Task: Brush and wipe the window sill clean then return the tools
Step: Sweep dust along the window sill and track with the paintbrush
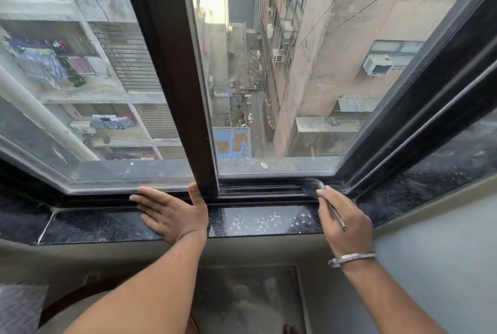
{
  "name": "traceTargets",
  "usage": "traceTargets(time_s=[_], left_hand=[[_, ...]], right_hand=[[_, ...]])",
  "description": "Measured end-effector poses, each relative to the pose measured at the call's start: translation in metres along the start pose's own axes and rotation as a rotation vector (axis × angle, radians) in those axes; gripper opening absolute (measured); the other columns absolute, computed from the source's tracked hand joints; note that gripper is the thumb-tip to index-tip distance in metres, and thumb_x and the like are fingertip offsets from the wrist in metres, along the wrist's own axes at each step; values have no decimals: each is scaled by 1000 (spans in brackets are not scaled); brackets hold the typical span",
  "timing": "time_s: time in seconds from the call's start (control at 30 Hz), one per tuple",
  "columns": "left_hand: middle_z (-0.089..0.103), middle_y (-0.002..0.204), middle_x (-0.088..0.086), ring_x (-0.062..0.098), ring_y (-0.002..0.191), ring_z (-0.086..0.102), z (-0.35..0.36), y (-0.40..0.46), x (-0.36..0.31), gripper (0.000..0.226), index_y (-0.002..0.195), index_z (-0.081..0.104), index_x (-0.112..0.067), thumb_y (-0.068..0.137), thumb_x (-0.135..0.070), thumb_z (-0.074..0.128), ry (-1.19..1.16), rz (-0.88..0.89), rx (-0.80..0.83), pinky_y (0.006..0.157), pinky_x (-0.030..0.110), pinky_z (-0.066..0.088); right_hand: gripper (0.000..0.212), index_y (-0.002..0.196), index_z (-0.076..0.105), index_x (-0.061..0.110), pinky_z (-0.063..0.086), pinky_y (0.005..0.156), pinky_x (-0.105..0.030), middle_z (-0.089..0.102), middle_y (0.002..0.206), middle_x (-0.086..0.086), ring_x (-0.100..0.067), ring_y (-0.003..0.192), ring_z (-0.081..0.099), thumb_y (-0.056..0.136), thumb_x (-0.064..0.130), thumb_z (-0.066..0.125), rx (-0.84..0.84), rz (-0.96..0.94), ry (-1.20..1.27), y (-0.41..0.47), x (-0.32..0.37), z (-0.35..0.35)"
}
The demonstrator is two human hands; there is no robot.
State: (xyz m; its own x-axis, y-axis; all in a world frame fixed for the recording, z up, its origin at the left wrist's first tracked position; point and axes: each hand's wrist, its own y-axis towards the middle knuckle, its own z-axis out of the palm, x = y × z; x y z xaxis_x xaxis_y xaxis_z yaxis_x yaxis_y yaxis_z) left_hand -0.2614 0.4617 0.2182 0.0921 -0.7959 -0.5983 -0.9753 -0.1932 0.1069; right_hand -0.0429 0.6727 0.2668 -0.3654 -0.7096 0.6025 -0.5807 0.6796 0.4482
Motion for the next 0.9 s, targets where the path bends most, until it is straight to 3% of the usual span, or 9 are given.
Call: traceTargets(time_s=[0.17, 0.27, 0.37, 0.47, 0.7, 0.9], left_hand=[[5, 162, 33, 49, 144, 26, 0, -1, 0, 108, 156, -1, 4, 89, -81, 11, -19, 7, -15, 117, 56, 19], [5, 162, 32, 49, 145, 26, 1, 0, 1, 107, 156, -2, 2, 89, -80, 13, -32, 7, -21, 118, 55, 18], [4, 163, 31, 48, 146, 25, 4, 0, 2, 106, 156, -4, 0, 90, -80, 16, -45, 6, -33, 118, 55, 17], [2, 164, 29, 47, 147, 24, 5, 0, 4, 105, 156, -6, -1, 91, -80, 18, -58, 15, -44, 118, 56, 16], [2, 163, 30, 46, 147, 22, 4, 0, 4, 106, 156, -5, 1, 90, -79, 18, -63, 14, -39, 118, 56, 15], [2, 163, 30, 46, 148, 21, 3, 0, 4, 106, 156, -5, 1, 90, -79, 18, -61, 11, -35, 119, 56, 15]], right_hand=[[35, 118, 64, 33, 59, 68, -36, 69, 118, 5, -24, 91, 72, 87, 17, 64, -4, 77, -238, 16, 2, -26], [49, 126, 62, 32, 55, 60, -37, 67, 123, 2, -33, 77, 69, 83, 9, 67, -38, 105, -441, 13, 16, -35], [59, 129, 60, 28, 54, 80, -36, 64, 128, 0, -28, 97, 65, 78, 0, 69, -49, 3, -425, -9, 34, -35], [58, 131, 59, 21, 49, 98, -33, 64, 129, -1, -24, 114, 60, 79, -4, 68, 68, -126, -236, -29, 54, -19], [35, 117, 69, 17, 55, 89, -36, 69, 120, -2, -26, 113, 62, 85, 4, 65, 348, -432, 45, -23, 110, 40], [33, 111, 70, 8, 47, 102, -35, 71, 116, -9, -31, 110, 64, 81, -3, 63, 563, -430, 152, 0, 102, 52]])
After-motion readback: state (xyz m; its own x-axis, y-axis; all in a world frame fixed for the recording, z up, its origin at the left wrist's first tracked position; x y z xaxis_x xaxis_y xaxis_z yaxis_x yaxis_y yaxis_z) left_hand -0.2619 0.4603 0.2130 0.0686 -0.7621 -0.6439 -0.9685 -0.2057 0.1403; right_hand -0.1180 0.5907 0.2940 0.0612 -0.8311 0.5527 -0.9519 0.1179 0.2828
